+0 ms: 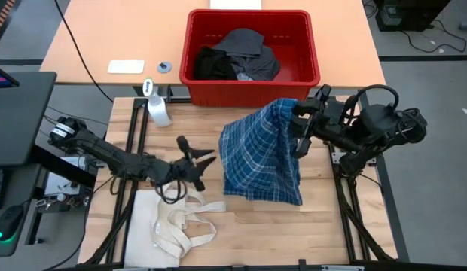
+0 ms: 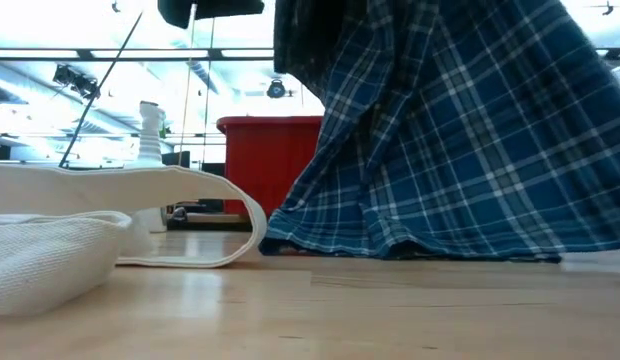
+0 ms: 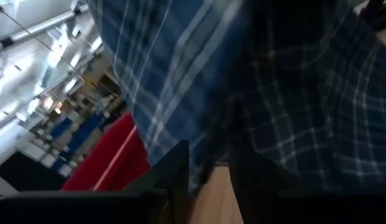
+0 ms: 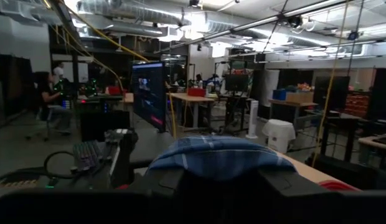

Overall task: Fold Laundry from Bin
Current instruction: Fold the blue pants

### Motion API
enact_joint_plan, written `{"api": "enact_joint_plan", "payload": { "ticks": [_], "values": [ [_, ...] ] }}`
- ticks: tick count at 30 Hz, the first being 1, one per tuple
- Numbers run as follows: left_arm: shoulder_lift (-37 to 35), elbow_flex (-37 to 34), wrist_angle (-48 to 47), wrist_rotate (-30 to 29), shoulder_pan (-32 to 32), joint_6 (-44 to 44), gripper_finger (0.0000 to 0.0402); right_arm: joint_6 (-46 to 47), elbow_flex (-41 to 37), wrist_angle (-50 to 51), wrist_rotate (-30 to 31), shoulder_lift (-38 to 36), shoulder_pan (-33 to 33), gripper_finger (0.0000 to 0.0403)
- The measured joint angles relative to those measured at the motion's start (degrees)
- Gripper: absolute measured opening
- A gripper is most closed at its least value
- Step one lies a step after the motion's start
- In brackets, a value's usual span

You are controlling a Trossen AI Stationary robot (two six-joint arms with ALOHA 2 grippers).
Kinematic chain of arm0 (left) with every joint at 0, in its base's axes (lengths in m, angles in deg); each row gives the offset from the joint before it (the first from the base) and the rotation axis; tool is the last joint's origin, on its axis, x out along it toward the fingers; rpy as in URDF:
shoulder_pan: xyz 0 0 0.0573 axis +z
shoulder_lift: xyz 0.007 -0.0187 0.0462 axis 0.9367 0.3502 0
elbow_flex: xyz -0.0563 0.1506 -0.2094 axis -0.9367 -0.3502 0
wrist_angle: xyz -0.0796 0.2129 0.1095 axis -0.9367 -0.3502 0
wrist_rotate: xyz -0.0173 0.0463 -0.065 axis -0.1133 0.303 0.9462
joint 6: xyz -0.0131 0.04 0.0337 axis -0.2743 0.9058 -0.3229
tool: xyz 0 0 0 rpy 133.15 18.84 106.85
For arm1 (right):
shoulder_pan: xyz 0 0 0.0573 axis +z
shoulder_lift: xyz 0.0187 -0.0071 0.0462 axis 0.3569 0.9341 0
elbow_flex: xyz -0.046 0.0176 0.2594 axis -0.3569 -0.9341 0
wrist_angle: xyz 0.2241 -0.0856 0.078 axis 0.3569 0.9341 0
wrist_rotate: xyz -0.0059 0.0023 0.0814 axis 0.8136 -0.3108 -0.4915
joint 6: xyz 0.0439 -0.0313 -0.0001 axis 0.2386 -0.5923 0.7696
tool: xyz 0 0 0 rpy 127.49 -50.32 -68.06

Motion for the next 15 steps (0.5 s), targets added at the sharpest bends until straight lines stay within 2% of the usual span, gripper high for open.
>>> {"api": "enact_joint_plan", "payload": {
  "ticks": [4, 9, 12, 15],
  "values": [
    [0.02, -1.60, 2.79, 0.05, -1.98, 0.88, 0.0135, -0.14, 0.00, 0.15, 0.58, 0.00, 0.00, 0.0117],
    [0.02, -0.57, 3.42, 0.08, -3.40, 1.45, 0.0207, -0.14, 0.00, 0.36, 0.72, 0.00, 0.00, 0.0117],
    [0.02, -0.42, 5.11, 0.53, -1.37, 1.54, 0.0255, -0.14, 0.00, 0.45, 0.94, 0.00, 0.00, 0.0117],
    [1.07, -0.42, 6.67, 3.22, 1.82, 0.19, 0.0286, -0.14, 0.00, 0.50, 0.94, 0.00, 0.00, 0.0117]
  ]
}}
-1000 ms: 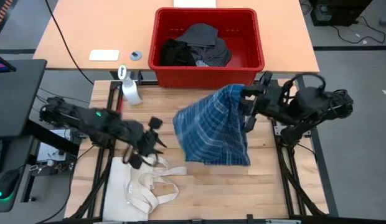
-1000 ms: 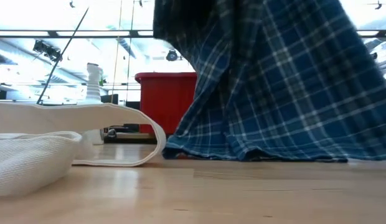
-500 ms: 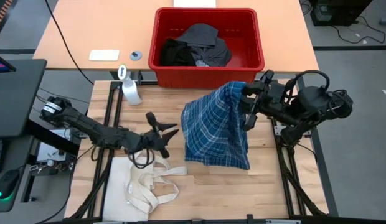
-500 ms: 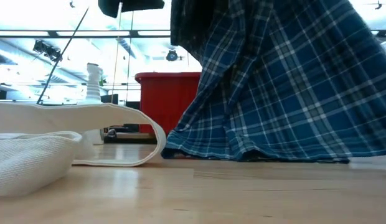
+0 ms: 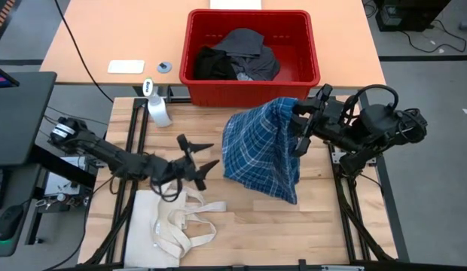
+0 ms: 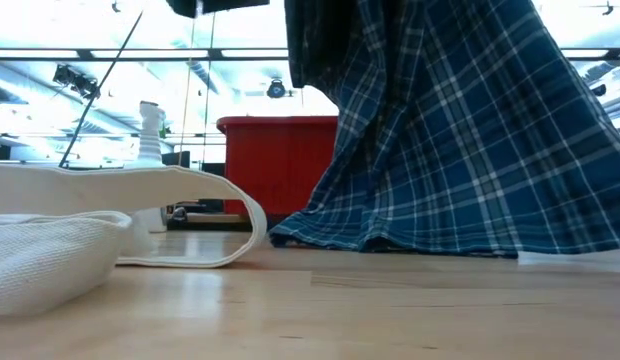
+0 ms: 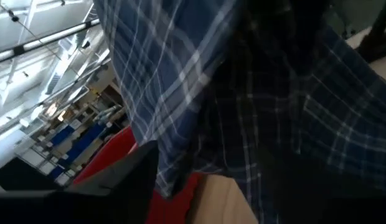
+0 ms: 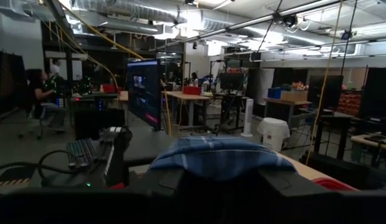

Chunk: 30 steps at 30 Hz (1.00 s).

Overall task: Fold Laundry from Bin
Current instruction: Fold the blue pants

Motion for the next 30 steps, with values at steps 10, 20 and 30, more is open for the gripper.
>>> {"api": "enact_joint_plan", "payload": {
  "ticks": [10, 20, 30],
  "values": [
    [13.08, 0.92, 24.99, 2.93, 5.37, 12.00, 0.0297, -0.02, 0.00, 0.51, 0.01, 0.00, -0.17, 0.0117],
    [21.59, 13.34, 26.68, 0.96, 10.33, 14.93, 0.0291, 0.31, 0.00, 1.15, -0.29, 0.02, -0.17, 0.0117],
    [18.85, 18.43, 26.88, 9.89, 4.16, 24.92, 0.0112, 0.42, 0.00, 1.23, 1.19, 0.07, -0.17, 0.0117]
  ]
}}
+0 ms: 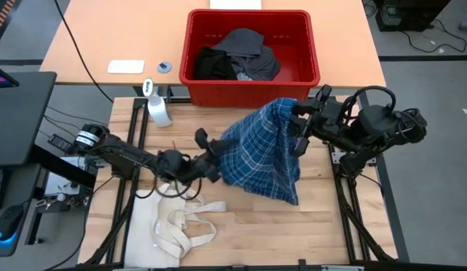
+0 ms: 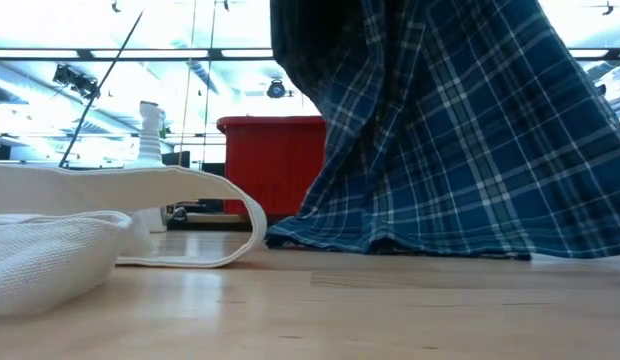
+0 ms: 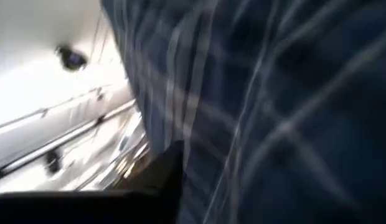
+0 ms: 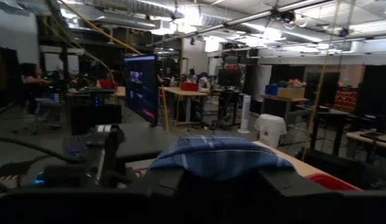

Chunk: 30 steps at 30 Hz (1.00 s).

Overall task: Fold Laundry from Bin
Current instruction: Fold the blue pants

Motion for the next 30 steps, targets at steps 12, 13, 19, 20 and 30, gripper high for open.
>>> {"api": "enact_joint_plan", "payload": {
  "ticks": [12, 13, 19, 20, 30],
  "values": [
    [-20.68, 5.36, -22.00, 14.56, 1.36, -22.46, 0.0007, -9.06, 0.00, -5.29, 0.18, -0.02, 0.58, 0.0117],
    [-21.45, 8.15, -27.71, 15.29, 1.97, -25.15, 0.0005, -10.15, 0.00, -5.67, -1.57, -0.02, 0.78, 0.0117],
    [-18.82, 29.39, -62.38, 23.48, 3.24, -36.24, 0.0006, -13.86, 0.00, -7.02, -8.81, -0.02, 3.29, 0.0117],
    [-17.64, 32.96, -66.17, 23.78, 3.08, -36.91, 0.0006, -14.33, 0.00, -7.22, -10.34, -0.02, 3.84, 0.0117],
    [-9.57, 54.63, -83.93, 23.65, 2.64, -39.15, 0.0006, -15.43, 0.00, -8.21, -12.61, -0.02, 6.08, 0.0117]
  ]
}}
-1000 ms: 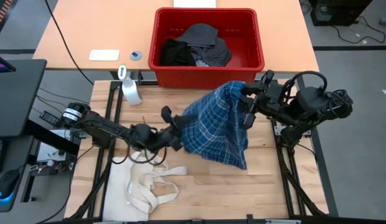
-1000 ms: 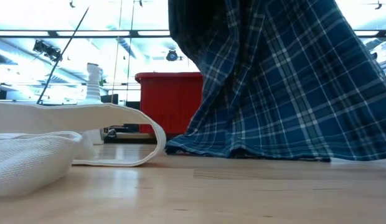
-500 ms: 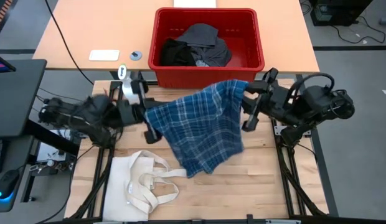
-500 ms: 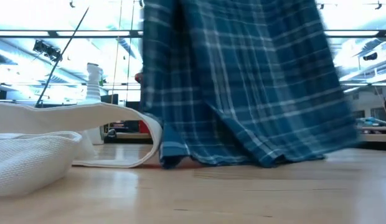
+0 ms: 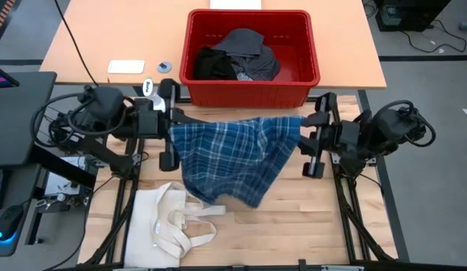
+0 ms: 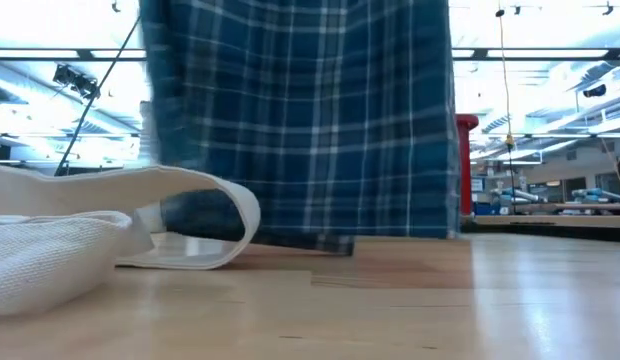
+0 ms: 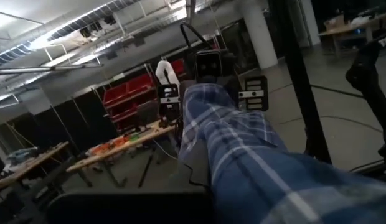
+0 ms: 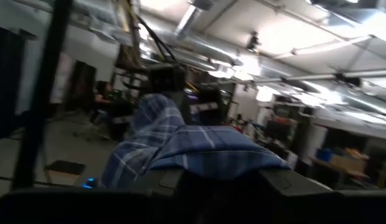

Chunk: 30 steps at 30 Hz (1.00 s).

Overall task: Fold Laundry from Bin
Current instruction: Fold the blue pants

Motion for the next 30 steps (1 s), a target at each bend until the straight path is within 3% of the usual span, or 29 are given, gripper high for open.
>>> {"api": "enact_joint_plan", "payload": {
  "ticks": [3, 7, 12, 16, 20, 24, 27, 30],
  "values": [
    [0.16, 0.52, -0.58, -0.04, 2.10, 1.36, 0.0006, -1.16, 0.00, -0.01, 4.26, -0.19, -0.21, 0.0117],
    [-0.38, 0.33, -4.19, 0.42, 9.39, 0.19, 0.0006, -5.84, 0.00, 0.61, 11.04, -0.55, -3.07, 0.0116],
    [0.21, -3.08, -1.69, 11.16, 21.37, -2.67, 0.0006, -6.20, 0.00, 4.81, 7.12, -1.13, -11.52, 0.0111],
    [0.44, -6.74, 4.27, 15.10, 31.51, -3.24, 0.0007, -6.23, 0.00, 7.74, 5.25, -2.38, -21.03, 0.0100],
    [1.75, -8.75, 13.53, 17.49, 40.30, -2.60, 0.0007, -6.80, 0.00, 5.27, -2.42, -3.67, -31.12, 0.0083],
    [1.57, -7.19, 19.12, 28.57, 43.30, -4.50, 0.0006, -2.71, 0.05, 2.22, -15.40, -6.22, -35.25, 0.0065],
    [0.88, -5.43, 13.31, 35.35, 42.32, -5.06, 0.0004, 1.00, 0.13, 6.71, -21.90, -7.42, -34.30, 0.0054],
    [0.62, -5.19, 1.74, 39.42, 39.59, -5.06, 0.0004, 5.39, 0.13, 16.13, -22.59, -7.48, -31.45, 0.0045]
  ]
}}
